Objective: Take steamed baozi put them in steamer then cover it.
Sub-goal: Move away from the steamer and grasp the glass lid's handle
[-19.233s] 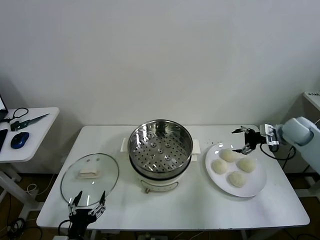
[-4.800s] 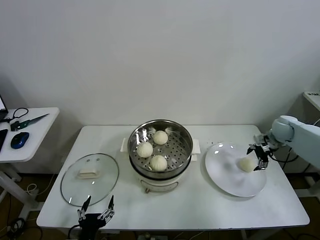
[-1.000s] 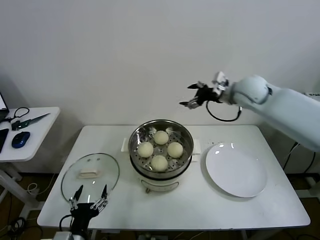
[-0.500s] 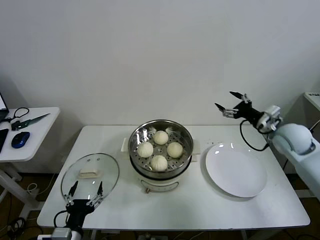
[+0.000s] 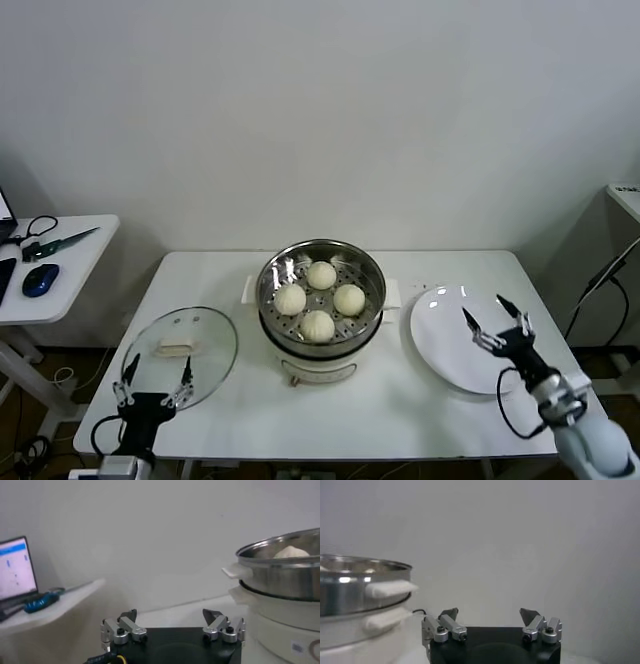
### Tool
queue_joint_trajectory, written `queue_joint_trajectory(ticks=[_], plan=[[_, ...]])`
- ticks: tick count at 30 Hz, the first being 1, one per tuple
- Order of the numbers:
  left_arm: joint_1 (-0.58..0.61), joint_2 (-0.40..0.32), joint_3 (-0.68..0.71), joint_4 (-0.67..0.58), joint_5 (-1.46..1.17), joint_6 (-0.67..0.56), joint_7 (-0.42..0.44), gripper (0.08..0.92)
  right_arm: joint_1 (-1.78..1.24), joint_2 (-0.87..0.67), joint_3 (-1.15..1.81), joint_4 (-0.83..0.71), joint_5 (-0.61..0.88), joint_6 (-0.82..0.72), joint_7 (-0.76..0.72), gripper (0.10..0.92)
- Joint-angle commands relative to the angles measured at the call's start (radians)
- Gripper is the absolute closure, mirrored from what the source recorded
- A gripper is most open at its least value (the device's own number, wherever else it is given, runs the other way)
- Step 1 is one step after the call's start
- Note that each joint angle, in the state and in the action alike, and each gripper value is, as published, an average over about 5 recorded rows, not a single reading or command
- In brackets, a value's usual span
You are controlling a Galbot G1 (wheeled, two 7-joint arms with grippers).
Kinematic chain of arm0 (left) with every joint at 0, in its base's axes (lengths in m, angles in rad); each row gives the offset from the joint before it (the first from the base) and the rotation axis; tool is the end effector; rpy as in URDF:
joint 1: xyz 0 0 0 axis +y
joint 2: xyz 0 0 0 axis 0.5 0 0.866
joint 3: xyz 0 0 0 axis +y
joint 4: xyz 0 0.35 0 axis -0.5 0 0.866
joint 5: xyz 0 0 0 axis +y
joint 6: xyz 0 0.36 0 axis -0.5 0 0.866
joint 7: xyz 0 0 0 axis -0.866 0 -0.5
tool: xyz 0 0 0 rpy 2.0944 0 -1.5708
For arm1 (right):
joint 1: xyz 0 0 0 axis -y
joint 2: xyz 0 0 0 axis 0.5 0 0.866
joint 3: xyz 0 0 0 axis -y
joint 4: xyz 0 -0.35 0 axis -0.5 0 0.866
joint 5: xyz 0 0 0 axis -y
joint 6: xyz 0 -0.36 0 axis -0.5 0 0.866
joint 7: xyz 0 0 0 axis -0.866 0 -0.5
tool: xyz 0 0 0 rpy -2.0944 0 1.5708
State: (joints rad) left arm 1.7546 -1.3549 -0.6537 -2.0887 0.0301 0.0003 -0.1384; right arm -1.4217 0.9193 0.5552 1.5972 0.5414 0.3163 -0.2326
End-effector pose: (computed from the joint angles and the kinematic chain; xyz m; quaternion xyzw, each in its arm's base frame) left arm 0.1323 0.0764 -0.3225 0.0580 -0.9846 -0.1457 0.0770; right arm 0.2382 -0.2155 -0.3771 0.1291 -0.9901 0.0524 0.0154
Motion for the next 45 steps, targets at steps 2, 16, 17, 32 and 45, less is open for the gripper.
queue_joint_trajectory(ticks=[2, 16, 17, 32, 45], plan=[[-0.008, 0.036, -0.007, 0.024, 0.338, -0.037, -0.105, 0.177, -0.193, 0.228, 0.093, -0.016, -0.093, 0.175, 0.024, 0.203], [-0.17, 0.111, 0.032, 0.398, 1.266, -0.014, -0.326, 0.177, -0.201, 0.288, 0.006, -0.004, -0.078, 0.172, 0.094, 0.203], [-0.188, 0.108, 0.032, 0.425, 1.282, -0.011, -0.328, 0.177, -0.205, 0.289, 0.006, 0.001, -0.081, 0.173, 0.096, 0.203], [-0.368, 0.098, 0.041, 0.709, 1.378, 0.02, -0.333, 0.177, -0.237, 0.298, 0.02, 0.033, -0.088, 0.185, 0.107, 0.203], [-0.466, 0.101, 0.058, 0.747, 1.381, 0.055, -0.318, 0.177, -0.256, 0.316, 0.016, 0.052, -0.091, 0.186, 0.111, 0.203]])
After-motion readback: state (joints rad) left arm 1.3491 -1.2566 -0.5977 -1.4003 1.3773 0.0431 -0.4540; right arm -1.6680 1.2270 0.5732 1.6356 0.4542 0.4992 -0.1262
